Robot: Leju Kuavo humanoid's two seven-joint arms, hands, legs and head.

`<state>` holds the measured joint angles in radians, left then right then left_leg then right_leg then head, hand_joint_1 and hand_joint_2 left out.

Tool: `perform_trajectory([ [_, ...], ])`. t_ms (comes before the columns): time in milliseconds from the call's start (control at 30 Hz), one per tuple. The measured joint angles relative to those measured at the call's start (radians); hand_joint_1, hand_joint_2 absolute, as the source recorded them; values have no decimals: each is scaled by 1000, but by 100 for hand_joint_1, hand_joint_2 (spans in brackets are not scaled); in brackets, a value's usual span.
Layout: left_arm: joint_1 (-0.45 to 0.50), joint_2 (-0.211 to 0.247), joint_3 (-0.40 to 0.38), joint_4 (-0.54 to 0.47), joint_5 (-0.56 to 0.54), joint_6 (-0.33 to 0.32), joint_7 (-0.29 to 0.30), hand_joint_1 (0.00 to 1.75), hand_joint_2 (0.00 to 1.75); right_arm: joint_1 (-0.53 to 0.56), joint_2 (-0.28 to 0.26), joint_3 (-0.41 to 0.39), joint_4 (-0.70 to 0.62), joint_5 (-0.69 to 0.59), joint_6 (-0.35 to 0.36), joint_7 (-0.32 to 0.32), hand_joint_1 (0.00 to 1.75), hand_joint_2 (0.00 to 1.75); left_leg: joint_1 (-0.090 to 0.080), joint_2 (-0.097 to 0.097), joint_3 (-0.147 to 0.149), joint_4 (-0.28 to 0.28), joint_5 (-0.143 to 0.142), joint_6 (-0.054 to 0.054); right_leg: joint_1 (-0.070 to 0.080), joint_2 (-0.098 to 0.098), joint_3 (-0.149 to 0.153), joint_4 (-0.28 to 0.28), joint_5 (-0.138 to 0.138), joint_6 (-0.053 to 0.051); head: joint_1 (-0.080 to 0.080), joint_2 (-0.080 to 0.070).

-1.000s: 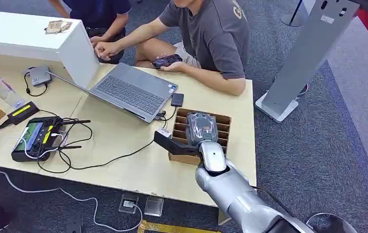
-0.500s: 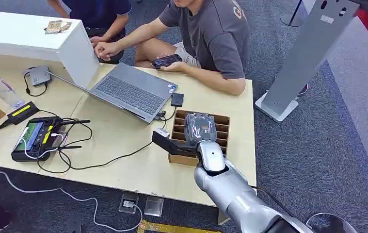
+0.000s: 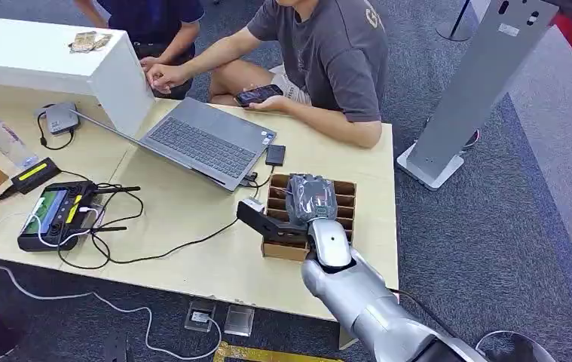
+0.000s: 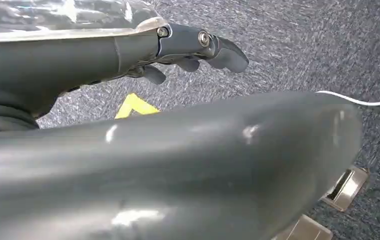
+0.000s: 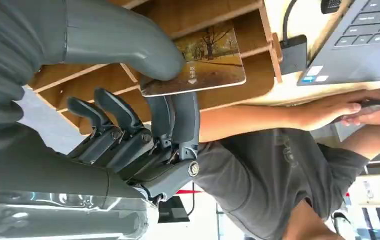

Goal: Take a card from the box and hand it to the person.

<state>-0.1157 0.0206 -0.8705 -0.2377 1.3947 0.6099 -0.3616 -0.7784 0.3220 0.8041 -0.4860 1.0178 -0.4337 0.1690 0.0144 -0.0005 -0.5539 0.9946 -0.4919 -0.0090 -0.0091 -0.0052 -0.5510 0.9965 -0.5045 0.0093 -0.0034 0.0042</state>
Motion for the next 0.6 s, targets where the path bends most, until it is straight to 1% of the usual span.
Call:
perform_trajectory([
  [33, 0, 0, 0, 0, 3, 10, -1, 0, 0, 1, -1, 0, -3, -3, -6, -5, 173, 175, 0, 0, 0, 0, 0, 0, 0, 0, 0, 0, 0, 0, 0, 0],
  [67, 0, -1, 0, 0, 8, 23, -5, 0, 0, 1, -2, -1, -9, -10, -13, -11, 175, 175, 0, 0, 0, 0, 0, 0, 0, 0, 0, 0, 0, 0, 0, 0],
  [167, 0, -10, 0, 0, 16, 49, -14, 0, 0, 4, -11, -4, -37, -32, -29, -25, 169, 175, 0, 0, 0, 0, 0, 0, 0, 0, 0, 0, 0, 0, 0, 0],
  [300, 1, -17, 1, 0, 19, 56, -16, 0, 0, 6, -26, -6, -84, -54, -38, -34, 164, 175, 0, 0, 0, 1, 0, 0, 0, 0, 0, 0, 0, 0, 1, 0],
  [333, 1, -18, 2, 0, 19, 57, -16, 0, 0, 7, -31, -8, -100, -59, -38, -34, 159, 175, 0, 0, 0, 1, 0, 0, 0, 0, 0, 0, 0, 0, 1, 0],
  [367, 1, -19, 2, 0, 21, 59, -16, 0, 0, 8, -37, -10, -118, -66, -38, -34, 162, 175, 0, 0, 0, 1, 0, 0, 0, 0, 0, 0, 0, 0, 2, 0],
  [467, 2, -19, 5, 0, 27, 62, -16, 0, 0, 11, -57, -23, -183, -76, -42, -25, 159, 175, 0, 0, 0, 1, 0, 0, 0, 0, 0, 0, 0, 0, 0, 0],
  [600, 2, -21, 11, 0, 30, 63, -17, 0, 0, 15, -91, -32, -280, -90, -45, -12, 161, 175, 0, 0, 0, 1, 0, 0, 0, 0, 0, 0, 0, 0, 0, 0],
])
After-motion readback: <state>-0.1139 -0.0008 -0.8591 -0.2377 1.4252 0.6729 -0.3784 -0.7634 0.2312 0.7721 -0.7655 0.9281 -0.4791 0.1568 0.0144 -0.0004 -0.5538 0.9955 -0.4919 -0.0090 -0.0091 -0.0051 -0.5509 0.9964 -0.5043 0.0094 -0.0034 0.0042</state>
